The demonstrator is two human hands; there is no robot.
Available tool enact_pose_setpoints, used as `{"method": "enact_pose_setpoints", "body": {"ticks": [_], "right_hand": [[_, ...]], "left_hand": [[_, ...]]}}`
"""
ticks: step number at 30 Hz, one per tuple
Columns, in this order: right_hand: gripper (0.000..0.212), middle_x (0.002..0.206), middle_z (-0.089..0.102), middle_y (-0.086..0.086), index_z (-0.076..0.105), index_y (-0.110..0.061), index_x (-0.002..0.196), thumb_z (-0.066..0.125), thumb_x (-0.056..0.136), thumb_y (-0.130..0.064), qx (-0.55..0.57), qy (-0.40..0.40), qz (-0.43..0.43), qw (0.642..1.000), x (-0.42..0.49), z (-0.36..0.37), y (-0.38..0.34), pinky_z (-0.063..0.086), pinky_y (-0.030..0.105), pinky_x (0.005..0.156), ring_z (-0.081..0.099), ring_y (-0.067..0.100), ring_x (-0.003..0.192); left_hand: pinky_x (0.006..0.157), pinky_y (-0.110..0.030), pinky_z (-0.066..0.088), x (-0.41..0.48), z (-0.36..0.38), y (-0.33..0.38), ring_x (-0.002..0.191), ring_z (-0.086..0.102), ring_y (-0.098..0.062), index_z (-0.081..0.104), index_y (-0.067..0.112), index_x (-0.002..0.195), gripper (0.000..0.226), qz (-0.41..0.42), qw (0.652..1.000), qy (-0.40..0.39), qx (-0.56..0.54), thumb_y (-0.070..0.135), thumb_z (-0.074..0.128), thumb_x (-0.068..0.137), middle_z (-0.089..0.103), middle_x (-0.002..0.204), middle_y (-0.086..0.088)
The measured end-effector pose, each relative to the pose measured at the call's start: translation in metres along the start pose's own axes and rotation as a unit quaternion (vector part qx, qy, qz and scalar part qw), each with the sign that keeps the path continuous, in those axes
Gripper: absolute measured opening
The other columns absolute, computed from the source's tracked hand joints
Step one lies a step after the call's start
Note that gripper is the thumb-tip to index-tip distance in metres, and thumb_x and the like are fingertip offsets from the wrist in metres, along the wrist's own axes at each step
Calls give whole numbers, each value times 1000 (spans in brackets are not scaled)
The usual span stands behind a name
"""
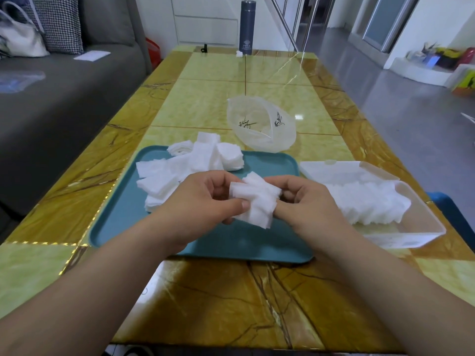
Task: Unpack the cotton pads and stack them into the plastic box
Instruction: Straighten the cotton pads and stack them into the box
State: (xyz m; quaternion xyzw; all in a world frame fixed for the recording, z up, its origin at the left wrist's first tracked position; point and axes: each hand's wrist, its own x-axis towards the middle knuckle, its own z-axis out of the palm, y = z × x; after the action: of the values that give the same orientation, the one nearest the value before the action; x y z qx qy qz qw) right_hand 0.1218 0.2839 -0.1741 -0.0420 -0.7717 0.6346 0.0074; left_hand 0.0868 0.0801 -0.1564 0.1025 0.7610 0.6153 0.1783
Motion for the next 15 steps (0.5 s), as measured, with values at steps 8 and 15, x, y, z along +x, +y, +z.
{"method": "enact_pose_setpoints", "body": {"ticks": [8,15], "right_hand": [[26,103,81,-6,77,-22,118,72,96,-10,-20,-16,-21,999,3,-1,2,59,47,98,76,13,102],[50,109,80,-1,71,-19,128,80,79,-12,-6,-51,-20,998,2,-2,3,59,43,99,75,18,105]], "left_hand": [[64,-23,55,1,2,-1,74,66,-14,76,14,100,17,0,999,29,31,3,78,88,79,93,-11],[60,-20,55,1,5,-1,66,66,-9,76,14,93,12,7,996,69,51,6,80,86,79,85,-7]]}}
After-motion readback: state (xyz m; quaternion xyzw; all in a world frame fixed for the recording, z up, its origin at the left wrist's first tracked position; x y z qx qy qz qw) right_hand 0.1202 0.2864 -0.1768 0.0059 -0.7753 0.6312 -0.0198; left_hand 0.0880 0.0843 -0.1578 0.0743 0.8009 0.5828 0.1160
